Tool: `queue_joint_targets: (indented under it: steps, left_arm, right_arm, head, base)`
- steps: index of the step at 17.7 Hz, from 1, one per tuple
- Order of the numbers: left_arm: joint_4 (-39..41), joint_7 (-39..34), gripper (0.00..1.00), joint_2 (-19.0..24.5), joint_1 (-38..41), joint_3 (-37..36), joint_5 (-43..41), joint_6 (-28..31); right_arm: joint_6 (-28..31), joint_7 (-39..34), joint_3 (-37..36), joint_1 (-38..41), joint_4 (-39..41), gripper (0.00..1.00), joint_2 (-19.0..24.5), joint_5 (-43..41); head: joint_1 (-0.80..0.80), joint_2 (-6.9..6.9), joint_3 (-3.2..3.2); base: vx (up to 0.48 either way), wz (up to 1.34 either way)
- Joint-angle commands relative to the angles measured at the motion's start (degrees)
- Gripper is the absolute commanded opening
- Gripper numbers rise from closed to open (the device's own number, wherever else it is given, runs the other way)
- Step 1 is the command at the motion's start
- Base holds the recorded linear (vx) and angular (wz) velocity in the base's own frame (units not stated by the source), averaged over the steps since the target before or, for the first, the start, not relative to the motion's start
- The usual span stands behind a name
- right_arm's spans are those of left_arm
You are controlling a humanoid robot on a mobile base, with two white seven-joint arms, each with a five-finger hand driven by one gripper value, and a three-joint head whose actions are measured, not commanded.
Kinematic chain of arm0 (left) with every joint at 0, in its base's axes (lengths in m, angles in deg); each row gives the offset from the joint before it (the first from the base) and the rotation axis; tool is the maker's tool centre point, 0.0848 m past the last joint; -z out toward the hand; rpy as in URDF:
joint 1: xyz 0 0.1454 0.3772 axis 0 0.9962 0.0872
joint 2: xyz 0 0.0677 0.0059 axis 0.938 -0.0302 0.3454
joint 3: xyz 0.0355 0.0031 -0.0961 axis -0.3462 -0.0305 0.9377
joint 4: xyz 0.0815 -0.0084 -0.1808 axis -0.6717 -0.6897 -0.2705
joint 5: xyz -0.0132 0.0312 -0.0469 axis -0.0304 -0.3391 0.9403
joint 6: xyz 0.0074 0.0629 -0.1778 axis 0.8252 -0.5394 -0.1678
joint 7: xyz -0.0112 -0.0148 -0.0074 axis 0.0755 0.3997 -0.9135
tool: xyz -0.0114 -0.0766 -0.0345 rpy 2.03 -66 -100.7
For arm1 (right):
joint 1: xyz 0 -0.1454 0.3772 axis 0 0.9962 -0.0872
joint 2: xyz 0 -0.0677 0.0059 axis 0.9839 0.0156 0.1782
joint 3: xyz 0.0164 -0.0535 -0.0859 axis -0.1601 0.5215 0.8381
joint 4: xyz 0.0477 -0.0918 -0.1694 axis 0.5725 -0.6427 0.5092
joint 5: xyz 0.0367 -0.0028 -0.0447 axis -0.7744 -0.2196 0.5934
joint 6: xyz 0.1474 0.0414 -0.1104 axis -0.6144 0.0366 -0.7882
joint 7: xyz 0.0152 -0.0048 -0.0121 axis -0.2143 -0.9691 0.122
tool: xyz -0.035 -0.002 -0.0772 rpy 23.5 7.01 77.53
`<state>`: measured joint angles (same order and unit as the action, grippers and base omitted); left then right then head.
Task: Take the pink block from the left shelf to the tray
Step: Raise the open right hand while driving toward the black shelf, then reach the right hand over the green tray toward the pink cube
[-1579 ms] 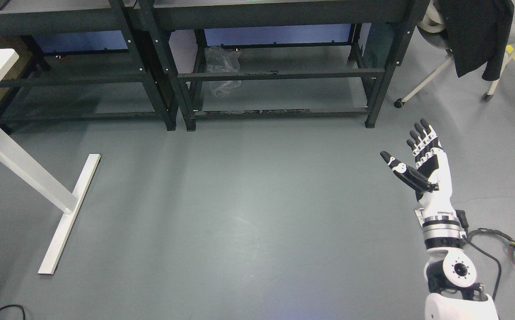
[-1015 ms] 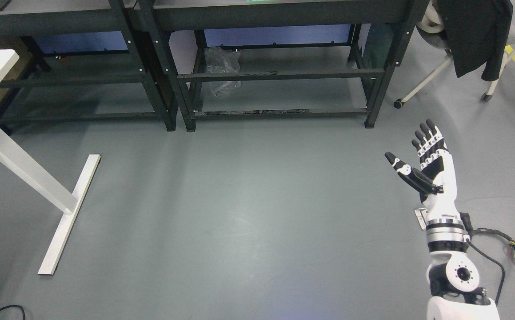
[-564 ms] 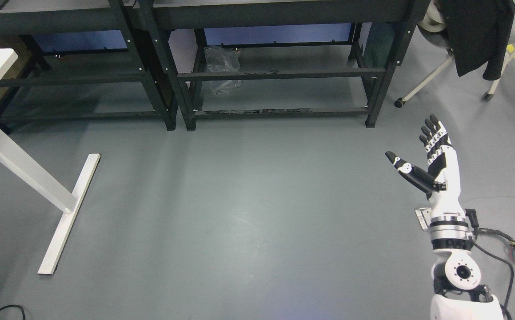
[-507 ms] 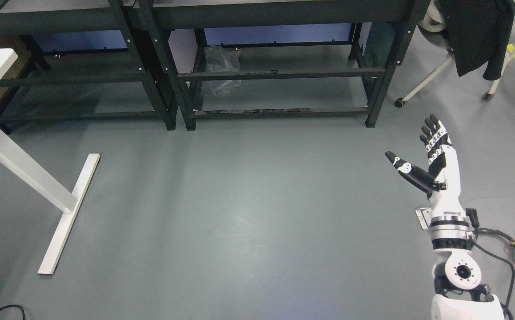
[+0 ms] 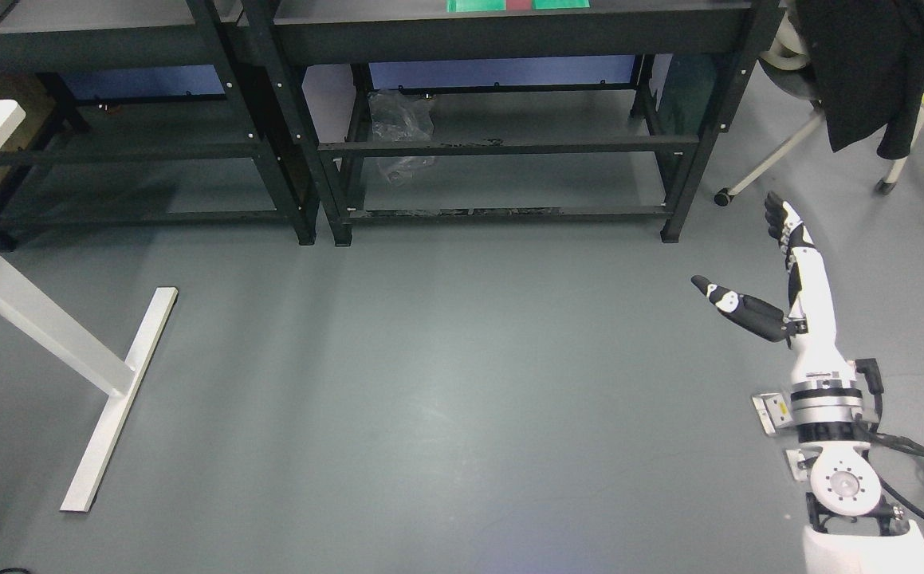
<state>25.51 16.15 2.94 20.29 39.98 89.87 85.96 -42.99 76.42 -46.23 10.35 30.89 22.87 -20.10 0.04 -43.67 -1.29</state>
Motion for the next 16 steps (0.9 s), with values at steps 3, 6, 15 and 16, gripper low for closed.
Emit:
queue_joint_targets:
  steps: [3,6,15,16]
  left_arm:
    - [1.0,0.0,1.0,1.0,-1.7,0.0,0.0,0.0]
    - [1.0,0.0,1.0,1.0,-1.7,0.0,0.0,0.0]
    - [1.0,0.0,1.0,1.0,-1.7,0.0,0.0,0.0]
    - [1.0,0.0,1.0,1.0,-1.7,0.0,0.0,0.0]
  right_arm:
    - [-1.3,1.1,2.2,1.8,2.5,0.99,-2.2,30.4]
    - [-2.7,1.8,4.2,1.8,2.5,0.99,-2.6,37.7]
    - [-2.7,10.1,6.1,1.7,2.4,0.91,-2.1,50.7]
    - [-2.5,10.5,5.0,1.6,2.5,0.92,-1.8,50.7]
  head:
    - [0.0,0.0,0.0]
    - [0.0,0.0,0.0]
    - [0.0,0.0,0.0]
    - [0.0,0.0,0.0]
  base:
    - [0.196,0.04]
    - [0.222,0.01]
    - [0.277,0.13]
    - [0.253,0.29]
